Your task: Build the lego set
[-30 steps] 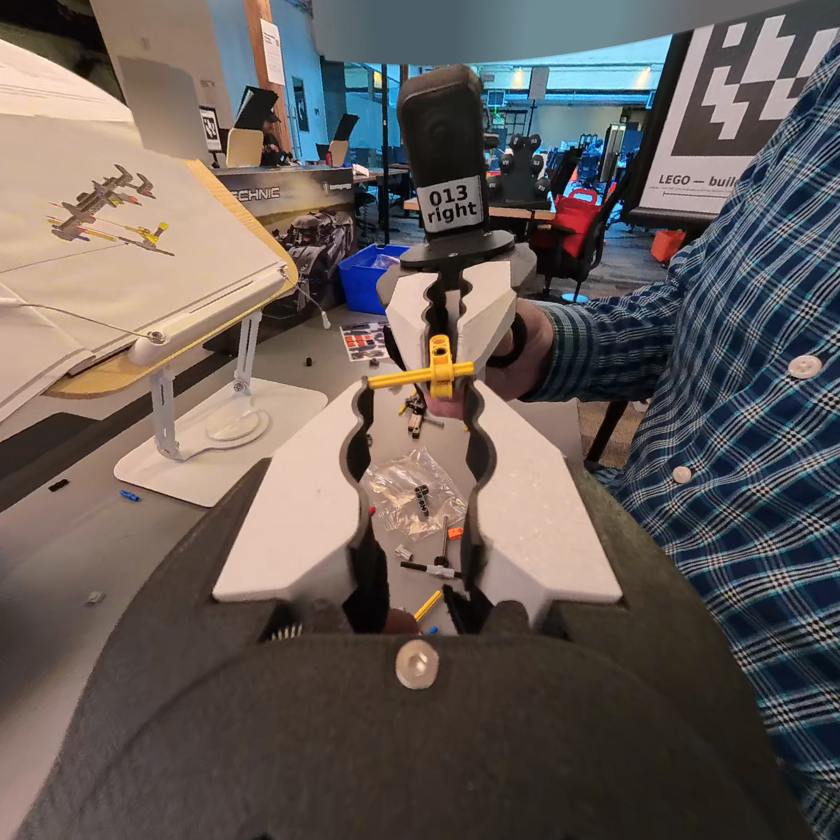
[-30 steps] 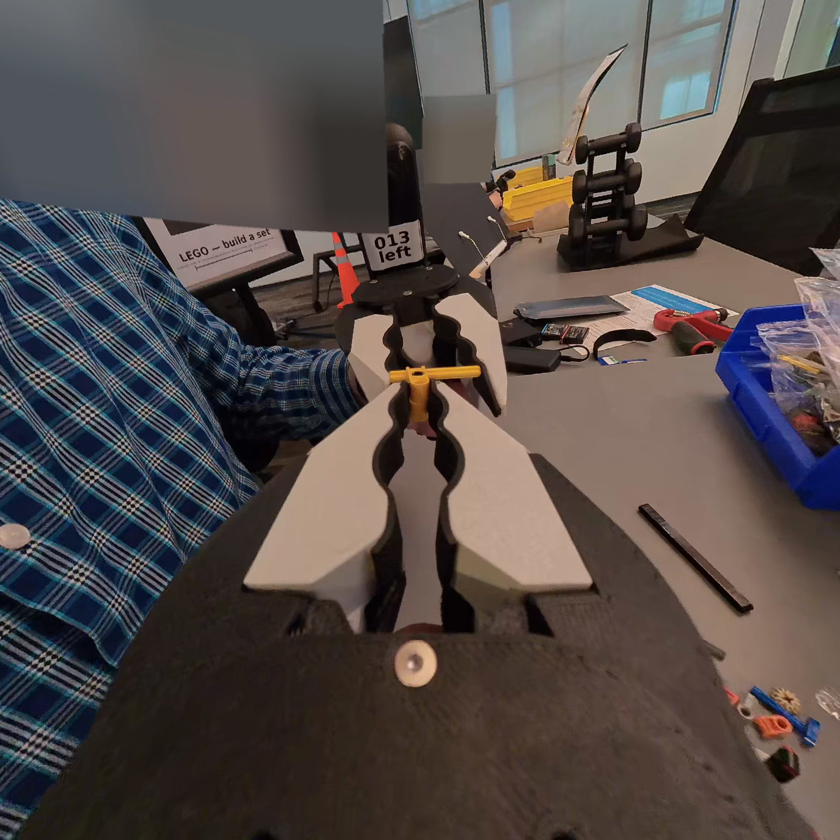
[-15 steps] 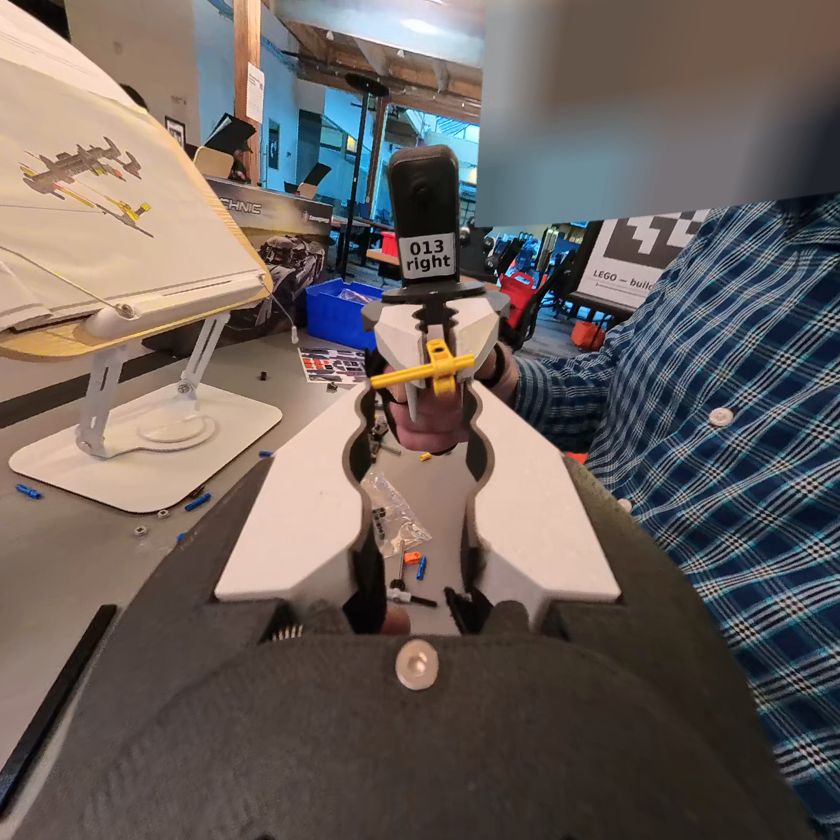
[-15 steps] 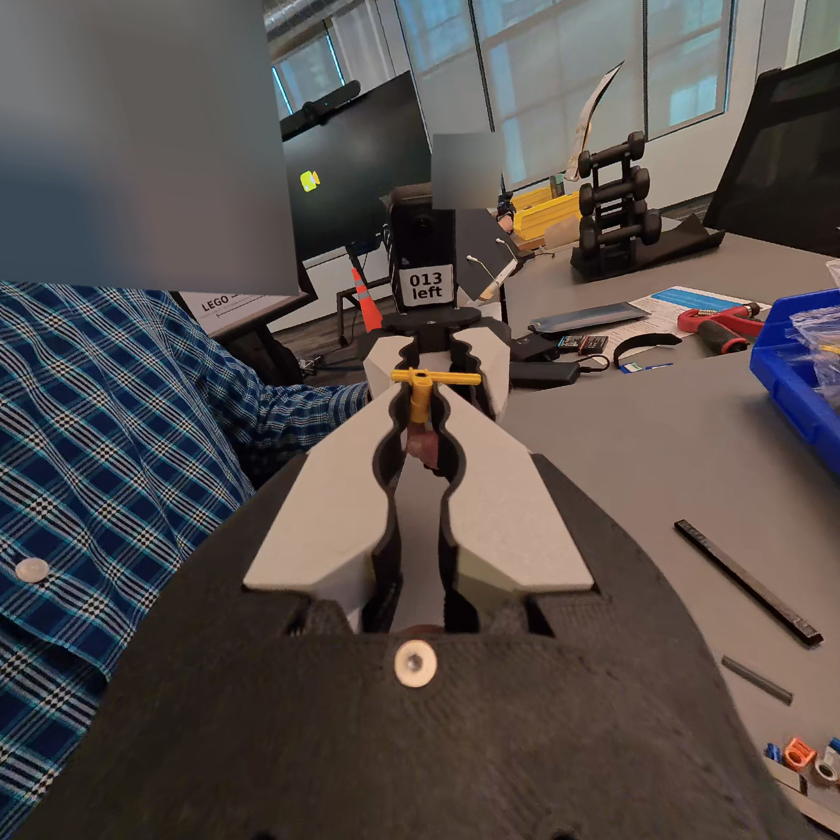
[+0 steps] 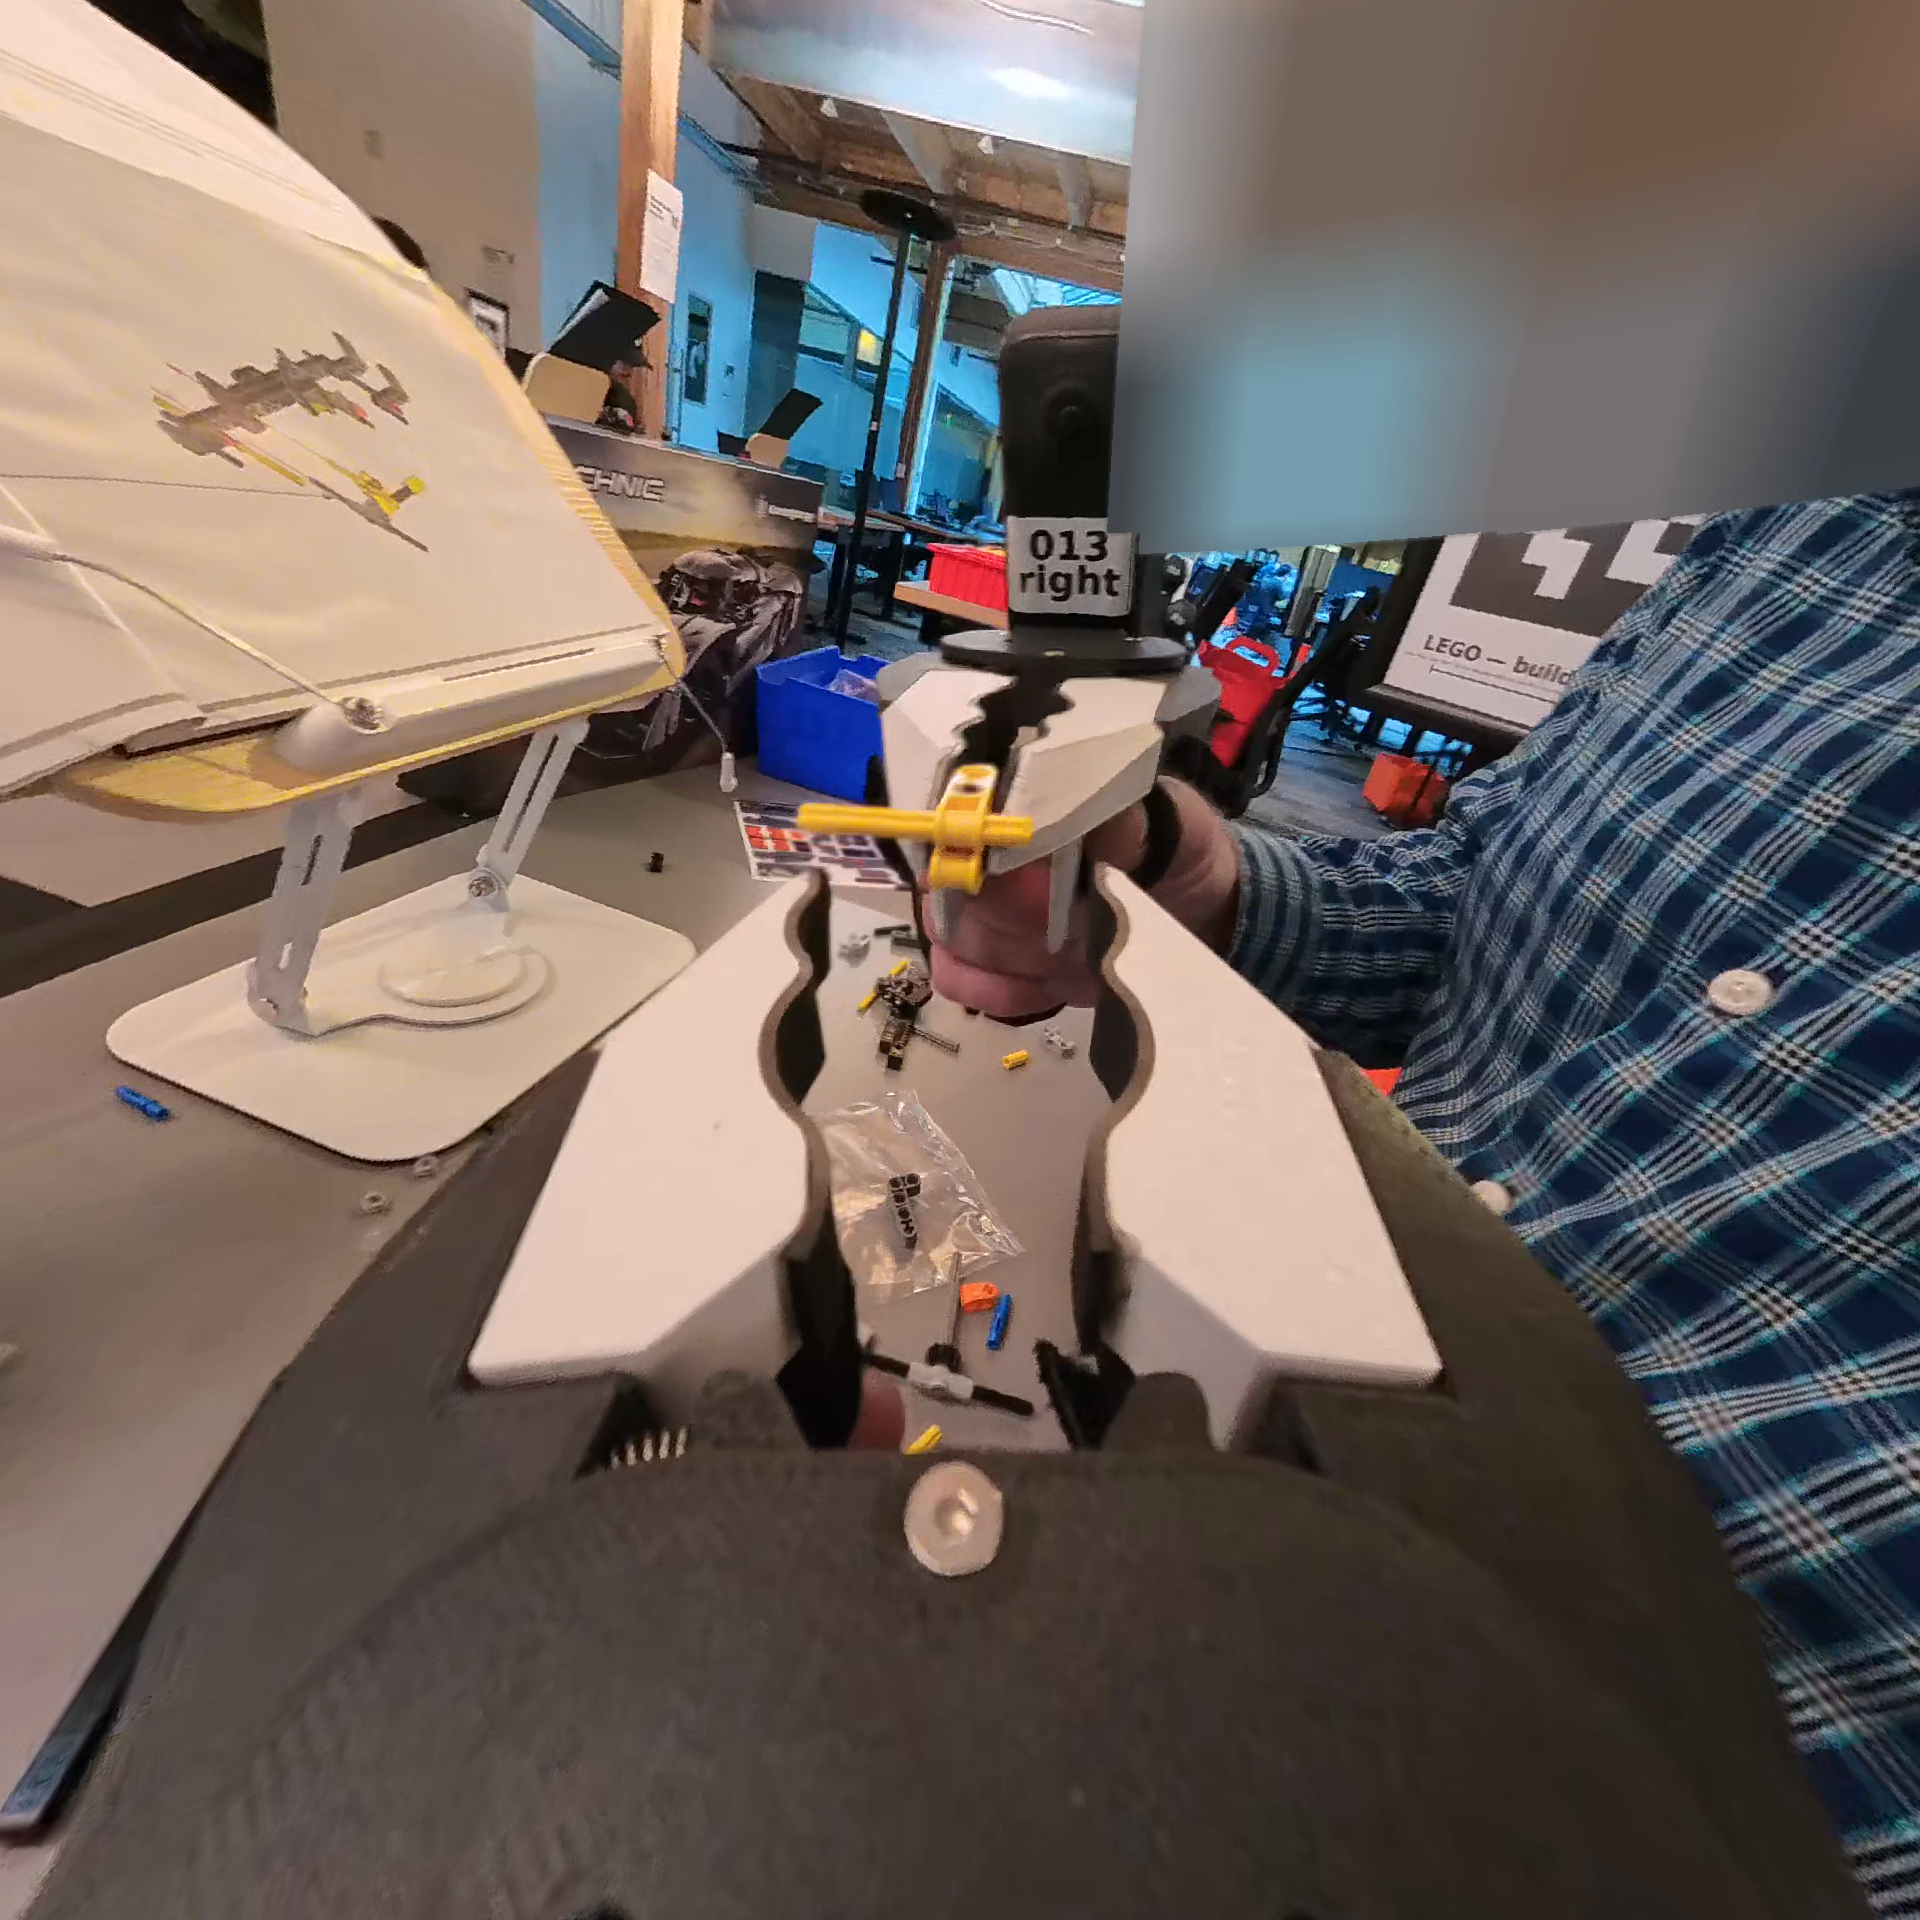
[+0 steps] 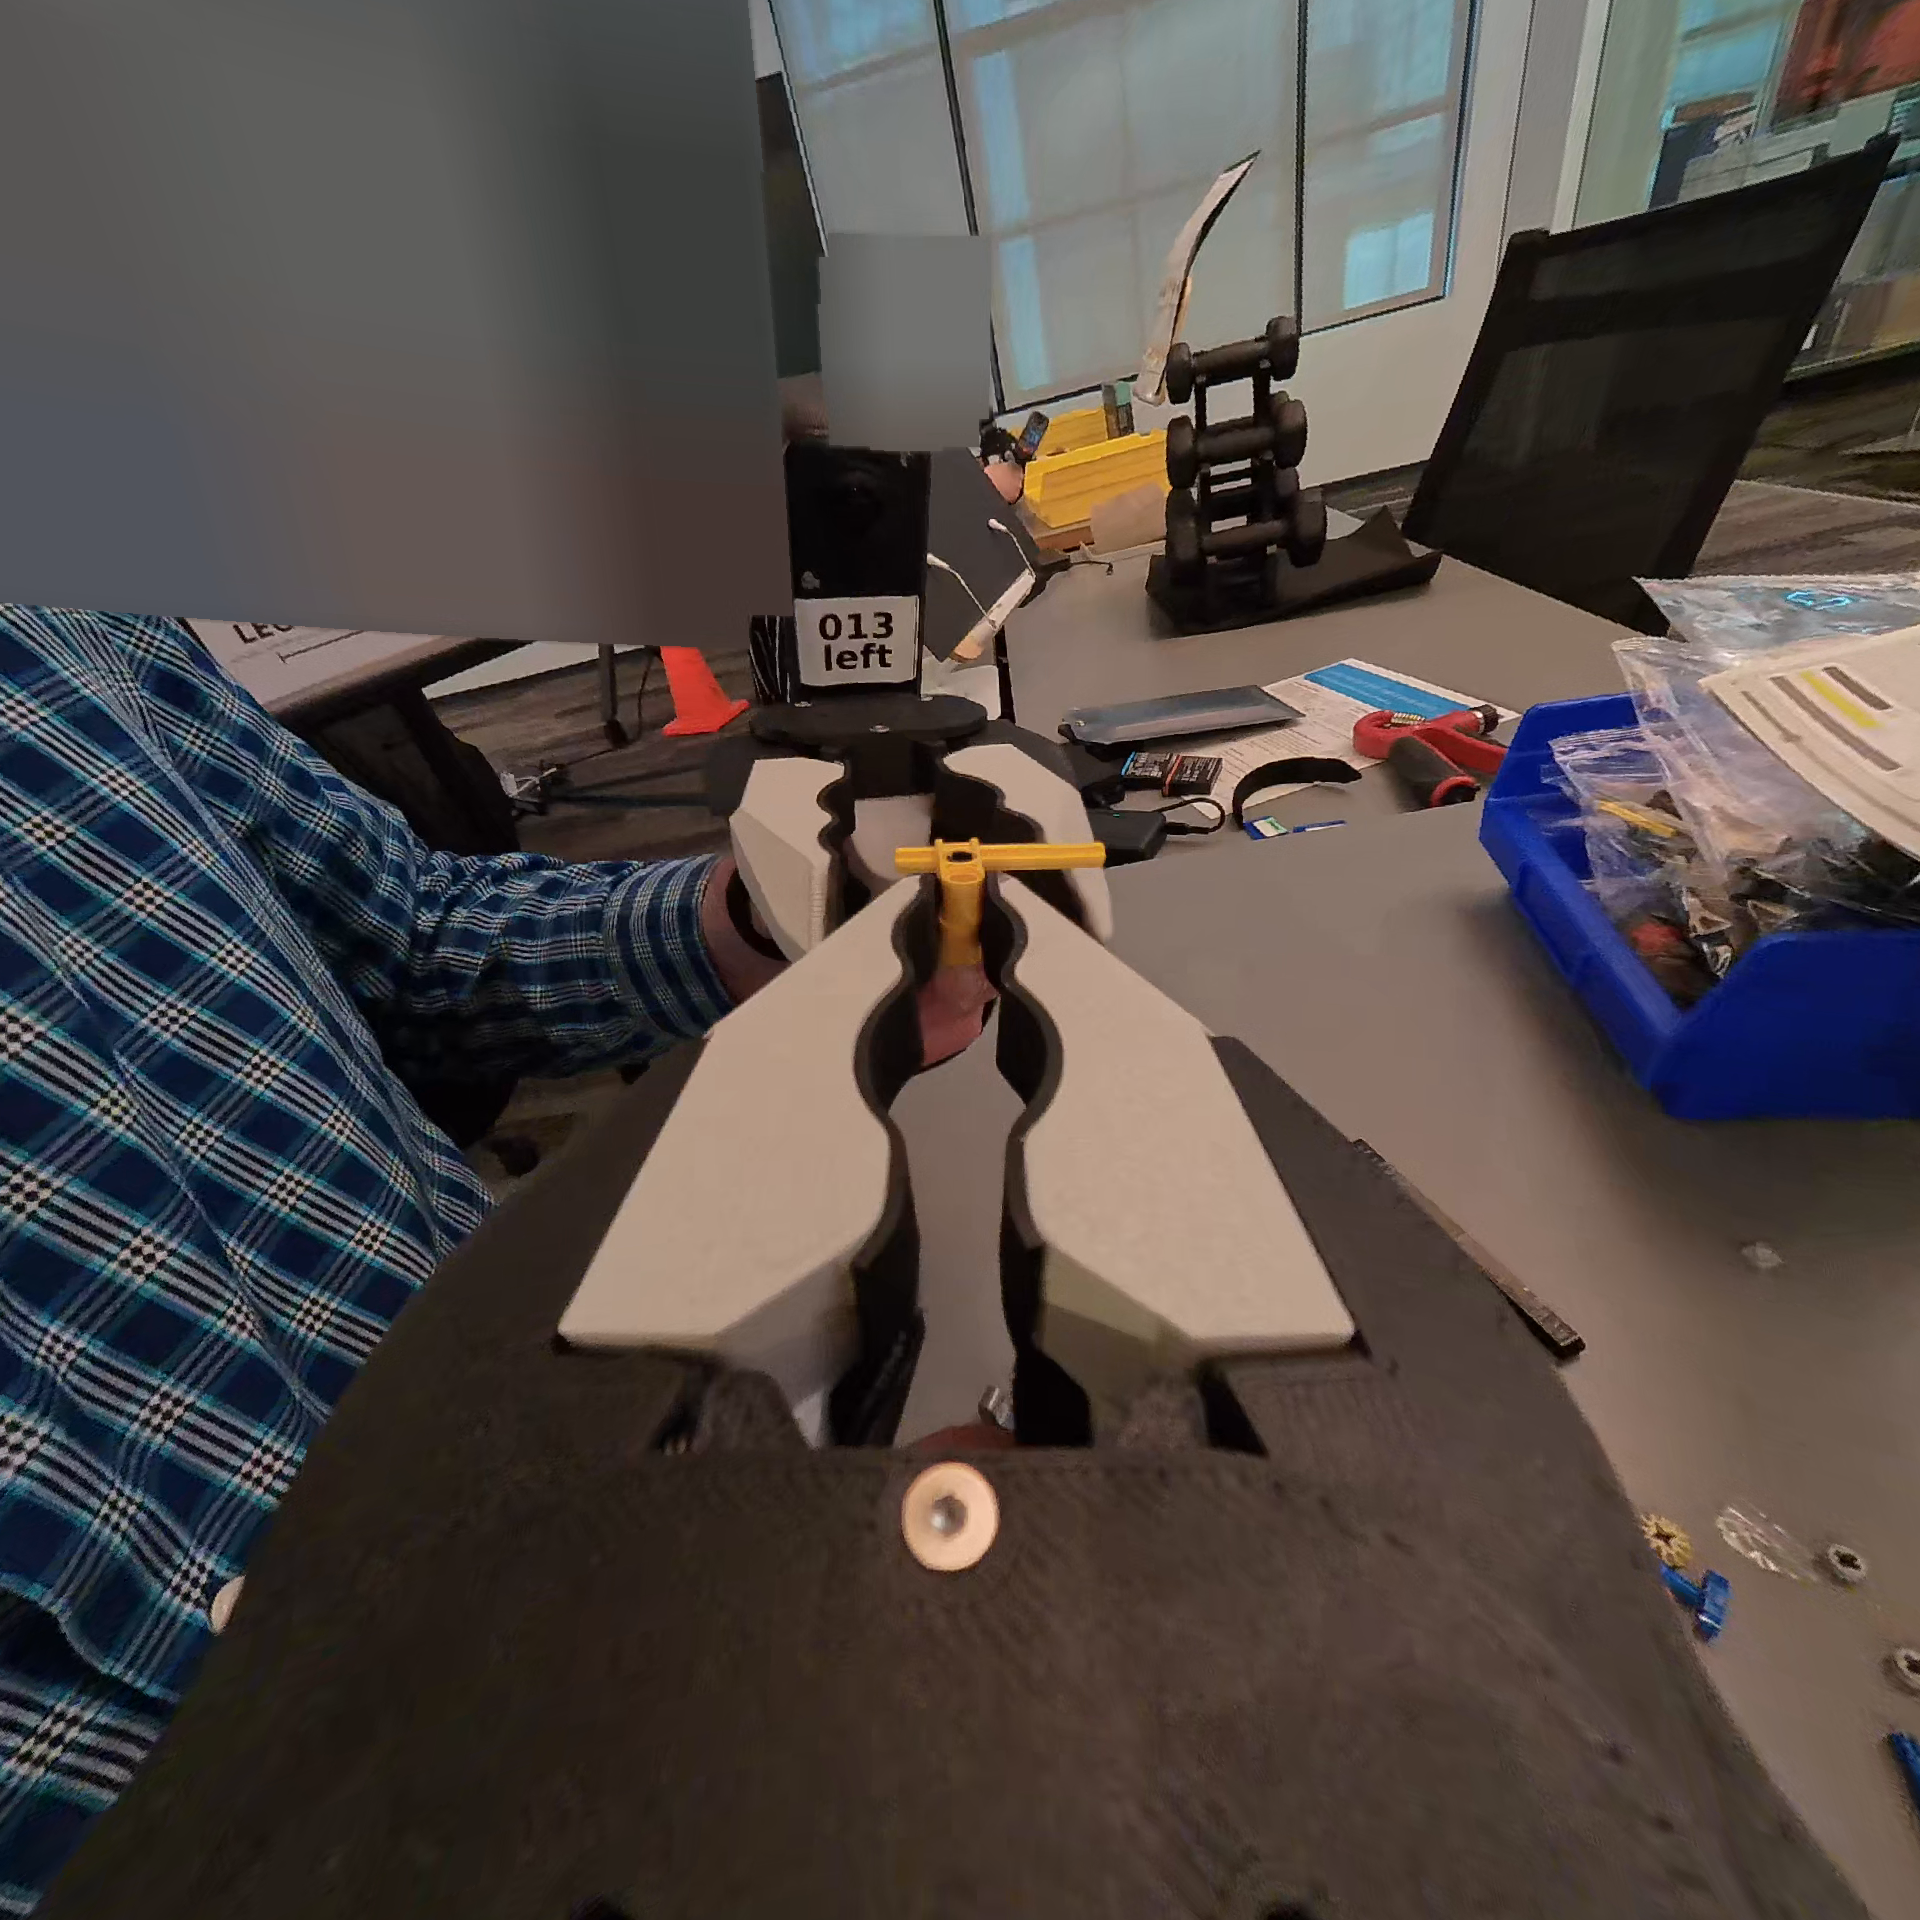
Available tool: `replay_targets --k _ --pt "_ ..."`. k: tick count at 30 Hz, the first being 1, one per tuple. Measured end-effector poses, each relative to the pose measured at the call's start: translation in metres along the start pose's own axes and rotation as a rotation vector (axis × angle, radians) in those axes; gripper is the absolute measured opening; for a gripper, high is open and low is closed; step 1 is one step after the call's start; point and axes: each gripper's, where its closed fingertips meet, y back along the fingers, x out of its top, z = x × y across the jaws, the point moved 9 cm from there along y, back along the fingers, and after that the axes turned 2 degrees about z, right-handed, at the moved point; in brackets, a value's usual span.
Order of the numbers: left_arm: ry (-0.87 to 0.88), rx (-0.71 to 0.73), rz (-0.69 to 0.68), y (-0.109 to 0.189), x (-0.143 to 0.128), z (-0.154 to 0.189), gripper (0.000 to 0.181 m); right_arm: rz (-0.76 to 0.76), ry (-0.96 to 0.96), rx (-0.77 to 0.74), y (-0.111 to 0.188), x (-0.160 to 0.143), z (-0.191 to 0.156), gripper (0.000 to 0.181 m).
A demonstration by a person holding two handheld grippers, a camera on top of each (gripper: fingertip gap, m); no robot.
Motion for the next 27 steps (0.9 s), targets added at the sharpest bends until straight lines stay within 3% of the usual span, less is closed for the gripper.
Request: replay_targets --k 6,9,16,27 --pt "-0.015 0.058 0.011 0.002 0.005 -0.005 0.070 0.051 -0.074 0.014 0.002 -0.002 0.006 0.006" --pt "-0.003 0.074 0.018 0.003 0.005 -0.007 0.074 0.048 -0.079 0.016 -0.001 -0.003 0.007 0.006" --pt "-0.031 0.056 0.009 0.002 0.005 -0.005 0.052 0.037 -0.071 0.015 -0.007 -0.006 0.008 0.006" --pt "-0.087 0.076 0.032 0.003 0.007 -0.001 0.048 0.030 -0.054 0.021 -0.008 -0.002 0.004 0.006"
